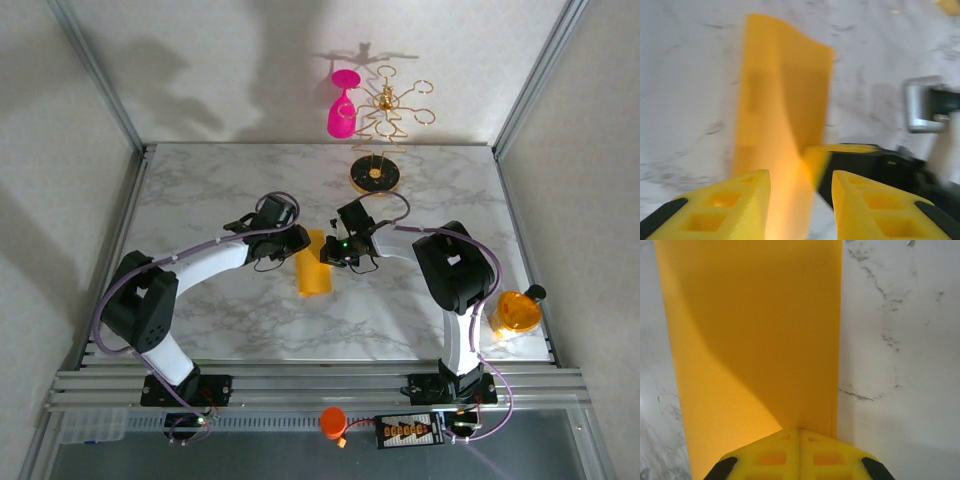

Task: Fold a paper plane with a square sheet of paper (pick it up from the middle)
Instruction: Hold the square sheet of paper at the center of the table, then first fold the square sheet of paper in half at the center of the table.

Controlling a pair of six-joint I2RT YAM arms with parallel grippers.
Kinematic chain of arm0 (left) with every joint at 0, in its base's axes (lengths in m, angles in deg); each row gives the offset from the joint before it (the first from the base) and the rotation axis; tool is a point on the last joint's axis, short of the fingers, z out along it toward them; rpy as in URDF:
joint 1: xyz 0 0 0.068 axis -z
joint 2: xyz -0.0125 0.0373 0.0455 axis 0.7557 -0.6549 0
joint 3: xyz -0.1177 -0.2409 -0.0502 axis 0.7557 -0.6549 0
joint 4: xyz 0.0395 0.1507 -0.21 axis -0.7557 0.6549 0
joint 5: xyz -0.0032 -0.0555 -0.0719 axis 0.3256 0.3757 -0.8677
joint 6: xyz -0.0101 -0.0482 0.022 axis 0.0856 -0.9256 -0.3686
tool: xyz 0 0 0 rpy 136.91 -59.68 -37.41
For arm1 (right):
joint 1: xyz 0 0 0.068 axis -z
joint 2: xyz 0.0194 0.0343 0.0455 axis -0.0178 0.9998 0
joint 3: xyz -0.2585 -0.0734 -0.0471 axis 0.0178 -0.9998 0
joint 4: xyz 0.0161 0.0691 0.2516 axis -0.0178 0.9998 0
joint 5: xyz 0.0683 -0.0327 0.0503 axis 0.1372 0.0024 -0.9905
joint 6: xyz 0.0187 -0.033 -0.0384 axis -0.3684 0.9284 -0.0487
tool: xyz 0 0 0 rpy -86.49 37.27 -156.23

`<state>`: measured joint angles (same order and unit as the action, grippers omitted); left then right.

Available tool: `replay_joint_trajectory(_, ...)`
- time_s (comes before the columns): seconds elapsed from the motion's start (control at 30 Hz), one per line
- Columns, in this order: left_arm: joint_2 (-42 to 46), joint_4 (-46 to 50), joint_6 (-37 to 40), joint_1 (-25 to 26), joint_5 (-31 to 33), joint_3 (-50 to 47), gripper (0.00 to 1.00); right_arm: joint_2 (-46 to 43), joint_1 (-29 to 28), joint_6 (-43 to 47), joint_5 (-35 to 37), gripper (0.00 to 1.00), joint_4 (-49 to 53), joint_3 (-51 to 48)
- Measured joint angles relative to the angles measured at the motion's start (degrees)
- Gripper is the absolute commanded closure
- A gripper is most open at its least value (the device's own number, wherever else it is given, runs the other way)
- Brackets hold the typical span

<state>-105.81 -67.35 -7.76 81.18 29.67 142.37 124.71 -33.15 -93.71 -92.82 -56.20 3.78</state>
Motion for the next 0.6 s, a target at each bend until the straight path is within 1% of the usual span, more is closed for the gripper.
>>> replay_joint_trajectory(0.1, -1.53, -1.9, 0.83, 0.0, -3.28, 0.44, 0.76, 0.17, 0.0, 0.0, 0.0, 0.94, 0.46, 0.33)
replay_joint_trajectory(0.2, -5.2, -2.45, 1.29, 0.0, -6.03, 1.14, 0.81, 0.28, 0.0, -0.02, 0.0, 0.94, 0.61, 0.33)
replay_joint_trajectory(0.37, -10.71, -1.18, 2.58, 0.0, -8.26, 2.05, 0.83, 0.39, 0.0, -0.02, 0.0, 0.95, 0.68, 0.31)
replay_joint_trajectory(0.6, -13.79, 0.79, 4.24, 0.7, -10.05, 4.83, 0.84, 0.59, -0.04, 0.0, 0.02, 0.95, 1.27, 0.31)
